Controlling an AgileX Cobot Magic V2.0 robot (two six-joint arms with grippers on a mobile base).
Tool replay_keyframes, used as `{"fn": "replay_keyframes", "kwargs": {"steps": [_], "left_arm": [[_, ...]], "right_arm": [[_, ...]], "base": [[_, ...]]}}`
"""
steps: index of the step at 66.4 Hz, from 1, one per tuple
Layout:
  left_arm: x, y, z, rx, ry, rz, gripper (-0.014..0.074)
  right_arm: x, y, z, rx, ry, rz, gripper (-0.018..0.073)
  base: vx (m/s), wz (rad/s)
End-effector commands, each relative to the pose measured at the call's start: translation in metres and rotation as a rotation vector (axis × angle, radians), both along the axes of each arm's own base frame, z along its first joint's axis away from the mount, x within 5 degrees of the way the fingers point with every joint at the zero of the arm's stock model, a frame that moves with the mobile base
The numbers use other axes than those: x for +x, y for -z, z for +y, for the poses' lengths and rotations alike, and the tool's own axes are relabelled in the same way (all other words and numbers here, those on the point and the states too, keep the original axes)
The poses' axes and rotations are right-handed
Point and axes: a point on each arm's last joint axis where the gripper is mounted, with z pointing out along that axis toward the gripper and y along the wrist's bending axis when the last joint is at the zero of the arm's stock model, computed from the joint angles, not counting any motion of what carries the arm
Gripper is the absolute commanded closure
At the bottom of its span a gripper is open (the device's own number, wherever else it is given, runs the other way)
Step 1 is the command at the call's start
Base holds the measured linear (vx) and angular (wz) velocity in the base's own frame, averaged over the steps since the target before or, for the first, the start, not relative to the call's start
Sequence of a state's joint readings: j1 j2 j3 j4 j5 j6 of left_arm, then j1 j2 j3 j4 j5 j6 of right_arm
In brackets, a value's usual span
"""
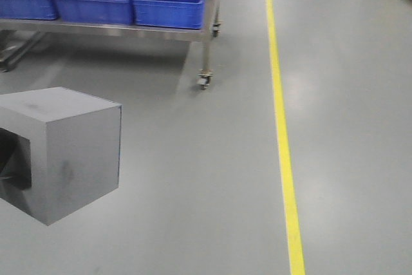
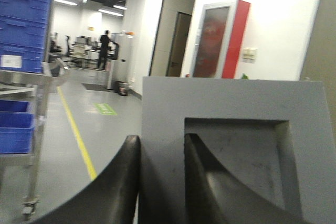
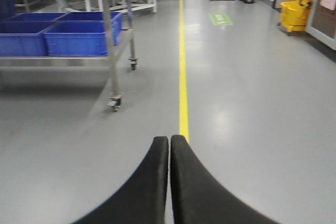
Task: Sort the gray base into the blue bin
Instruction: 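Turn the base away from the table holding the block in the left gripper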
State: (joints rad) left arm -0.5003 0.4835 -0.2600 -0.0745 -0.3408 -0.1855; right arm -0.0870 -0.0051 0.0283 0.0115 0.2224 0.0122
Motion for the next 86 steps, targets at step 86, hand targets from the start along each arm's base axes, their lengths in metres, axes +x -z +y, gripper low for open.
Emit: {"fn": "replay_keyframes", "kwargs": {"steps": [86], "left_arm": [[-0.0024, -0.0186, 0.0018, -0.078, -0.001, -0.105, 0.0594]], "right_arm": [[0.0021, -0.0049, -0.0005, -0.021, 0.003, -0.050, 0.0564]], "base": [[0.33, -0.04]]}}
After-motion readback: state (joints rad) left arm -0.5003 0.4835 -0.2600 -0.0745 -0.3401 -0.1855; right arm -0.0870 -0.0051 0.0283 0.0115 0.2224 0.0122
